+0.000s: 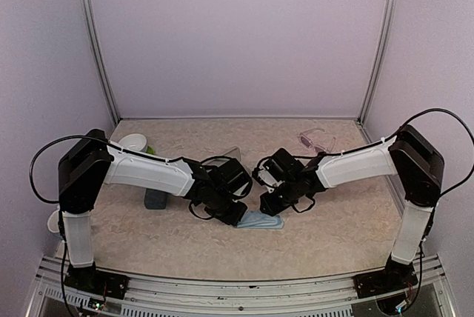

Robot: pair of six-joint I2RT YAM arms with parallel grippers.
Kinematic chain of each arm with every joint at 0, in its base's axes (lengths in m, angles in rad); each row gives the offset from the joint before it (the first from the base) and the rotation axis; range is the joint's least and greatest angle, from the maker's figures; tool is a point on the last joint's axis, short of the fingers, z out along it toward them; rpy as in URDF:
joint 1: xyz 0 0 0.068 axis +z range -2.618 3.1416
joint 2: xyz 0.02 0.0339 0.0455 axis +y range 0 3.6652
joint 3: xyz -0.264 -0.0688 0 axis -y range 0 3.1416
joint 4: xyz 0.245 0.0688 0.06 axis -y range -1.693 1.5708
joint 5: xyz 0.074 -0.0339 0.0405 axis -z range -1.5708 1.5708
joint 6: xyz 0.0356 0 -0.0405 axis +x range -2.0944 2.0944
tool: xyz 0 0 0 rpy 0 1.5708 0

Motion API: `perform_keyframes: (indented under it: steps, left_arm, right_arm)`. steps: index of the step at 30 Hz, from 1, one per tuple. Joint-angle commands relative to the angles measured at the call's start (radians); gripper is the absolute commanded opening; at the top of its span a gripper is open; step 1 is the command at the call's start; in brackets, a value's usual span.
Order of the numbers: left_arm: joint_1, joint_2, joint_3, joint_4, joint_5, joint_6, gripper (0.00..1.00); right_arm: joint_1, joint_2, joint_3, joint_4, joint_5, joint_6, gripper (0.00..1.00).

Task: Organize the sunglasses
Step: Pick up the folded cleaning cloth from the center of the board.

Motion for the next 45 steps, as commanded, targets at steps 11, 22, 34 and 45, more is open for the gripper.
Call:
perform_keyframes:
  steps: [11,22,34,45]
  left_arm:
    - [-0.007,0.002,-0.045,-0.022,0.030,0.011,0.00]
    - [-0.009,-0.052,-0.027,-0.043,0.023,-0.003,0.00]
    - [-0.014,-0.197,0.061,-0.104,-0.013,-0.033,0.00]
    - [-0.053,-0.317,0.096,-0.159,-0.021,-0.052,0.00]
  right_arm:
    - [0.054,0.050,-0.023,0.000,0.010,0.041,0.01]
    - [0.051,-0.060,-0.051,0.039,0.017,0.007,0.00]
    - [0.049,-0.283,-0.064,-0.001,-0.009,0.021,0.00]
    - [0.049,-0.473,-0.106,-0.070,-0.016,0.045,0.00]
